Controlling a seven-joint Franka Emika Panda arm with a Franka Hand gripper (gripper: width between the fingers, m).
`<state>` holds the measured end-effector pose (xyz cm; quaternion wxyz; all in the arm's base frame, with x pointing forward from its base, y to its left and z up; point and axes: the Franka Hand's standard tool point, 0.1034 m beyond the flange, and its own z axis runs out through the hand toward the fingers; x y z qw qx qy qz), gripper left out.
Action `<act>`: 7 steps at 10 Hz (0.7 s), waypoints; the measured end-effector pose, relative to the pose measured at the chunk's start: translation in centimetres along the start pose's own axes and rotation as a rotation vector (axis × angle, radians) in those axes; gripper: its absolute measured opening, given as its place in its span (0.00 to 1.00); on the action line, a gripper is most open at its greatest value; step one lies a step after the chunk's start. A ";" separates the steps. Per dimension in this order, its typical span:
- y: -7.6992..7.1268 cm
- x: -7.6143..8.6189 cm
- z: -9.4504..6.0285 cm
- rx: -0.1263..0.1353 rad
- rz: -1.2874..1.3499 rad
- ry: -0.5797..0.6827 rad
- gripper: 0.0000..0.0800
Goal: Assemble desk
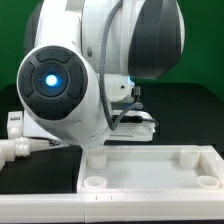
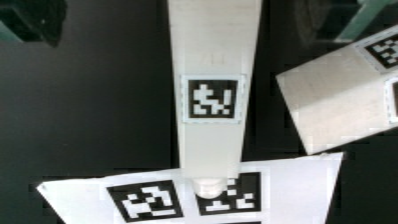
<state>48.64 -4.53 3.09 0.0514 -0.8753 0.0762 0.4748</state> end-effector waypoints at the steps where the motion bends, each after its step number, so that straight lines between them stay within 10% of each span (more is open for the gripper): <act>1: 0.4 0.1 0.8 0.017 0.008 -0.027 0.81; 7: 0.6 0.3 1.6 0.016 0.005 -0.047 0.81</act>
Offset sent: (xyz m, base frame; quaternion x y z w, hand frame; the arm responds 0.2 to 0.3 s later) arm 0.0000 0.0000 0.0000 0.0000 0.0000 0.0000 1.0000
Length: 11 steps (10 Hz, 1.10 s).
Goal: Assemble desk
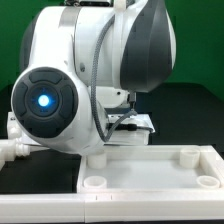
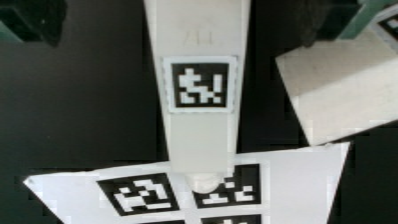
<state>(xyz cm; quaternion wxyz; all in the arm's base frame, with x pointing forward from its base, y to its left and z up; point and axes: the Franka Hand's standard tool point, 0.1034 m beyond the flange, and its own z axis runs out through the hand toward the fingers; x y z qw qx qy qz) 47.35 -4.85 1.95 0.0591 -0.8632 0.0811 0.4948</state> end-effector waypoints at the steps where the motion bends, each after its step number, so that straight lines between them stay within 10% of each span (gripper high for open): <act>1: 0.2 0.3 0.7 0.003 0.013 -0.015 0.81; 4: 0.2 0.3 0.9 0.003 0.013 -0.025 0.78; 5: 0.2 0.3 0.9 0.003 0.013 -0.025 0.55; 8: -0.1 -0.4 0.3 0.001 0.008 -0.030 0.35; 11: -2.5 -5.5 -2.5 -0.017 0.040 -0.067 0.35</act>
Offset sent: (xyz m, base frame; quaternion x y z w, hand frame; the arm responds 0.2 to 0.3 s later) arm 0.0000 0.0000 0.0000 0.0000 0.0000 0.0000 1.0000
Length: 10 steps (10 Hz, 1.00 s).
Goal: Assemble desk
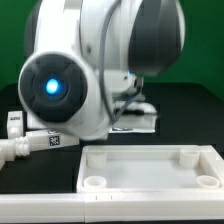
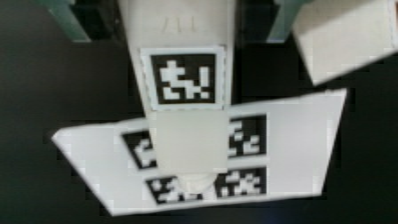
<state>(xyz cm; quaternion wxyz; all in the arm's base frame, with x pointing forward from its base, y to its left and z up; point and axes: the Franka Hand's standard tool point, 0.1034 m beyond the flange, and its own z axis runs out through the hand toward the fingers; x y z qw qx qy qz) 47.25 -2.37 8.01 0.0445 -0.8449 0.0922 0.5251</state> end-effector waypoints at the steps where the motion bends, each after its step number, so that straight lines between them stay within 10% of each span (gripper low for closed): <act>1: -1.0 -0.8 -0.9 -0.032 -0.016 0.033 0.35; 5: -2.0 0.4 -2.5 -0.053 -0.040 0.198 0.36; 8: -6.7 -2.2 -8.0 -0.023 -0.118 0.491 0.36; 10: -7.5 -2.3 -8.3 -0.044 -0.136 0.638 0.36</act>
Offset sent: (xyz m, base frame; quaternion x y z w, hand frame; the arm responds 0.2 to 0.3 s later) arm 0.0000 0.0000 0.0000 0.0000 0.1296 0.0000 0.9916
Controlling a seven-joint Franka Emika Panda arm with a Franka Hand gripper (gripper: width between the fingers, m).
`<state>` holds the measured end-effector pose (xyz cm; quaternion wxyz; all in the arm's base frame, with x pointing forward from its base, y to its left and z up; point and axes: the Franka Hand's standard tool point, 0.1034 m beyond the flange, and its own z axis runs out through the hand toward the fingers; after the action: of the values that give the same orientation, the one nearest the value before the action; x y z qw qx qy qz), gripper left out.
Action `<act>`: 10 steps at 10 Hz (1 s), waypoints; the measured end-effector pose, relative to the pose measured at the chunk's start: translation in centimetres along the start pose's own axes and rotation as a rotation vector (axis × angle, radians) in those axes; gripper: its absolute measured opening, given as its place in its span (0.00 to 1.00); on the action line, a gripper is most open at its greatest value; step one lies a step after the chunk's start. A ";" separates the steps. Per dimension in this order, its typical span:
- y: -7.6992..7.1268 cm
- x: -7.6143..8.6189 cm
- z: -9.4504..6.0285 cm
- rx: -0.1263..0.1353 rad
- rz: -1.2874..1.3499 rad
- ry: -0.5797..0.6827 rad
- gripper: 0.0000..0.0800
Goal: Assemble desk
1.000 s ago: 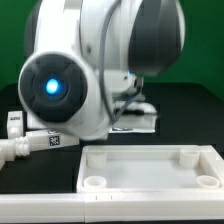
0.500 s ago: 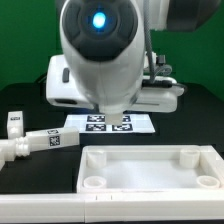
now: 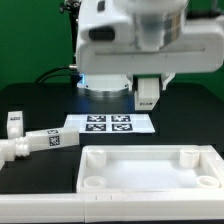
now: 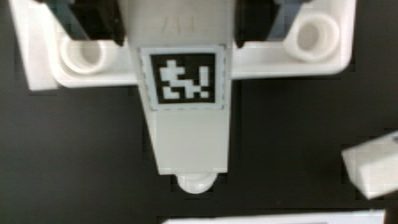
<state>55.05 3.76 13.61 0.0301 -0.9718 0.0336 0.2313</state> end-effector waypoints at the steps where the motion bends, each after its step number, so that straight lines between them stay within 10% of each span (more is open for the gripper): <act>1: 0.2 -0.5 0.3 0.003 0.002 0.034 0.36; 7: -4.7 3.8 -6.2 0.061 -0.021 0.592 0.36; 10: -4.4 4.3 -5.8 0.060 -0.019 0.771 0.36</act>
Offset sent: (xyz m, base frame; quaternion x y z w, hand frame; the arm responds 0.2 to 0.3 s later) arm 0.0393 0.0386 0.0240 0.0662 0.2322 -0.0122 0.9703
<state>61.82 7.48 17.01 0.0457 -0.9864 0.0402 -0.1526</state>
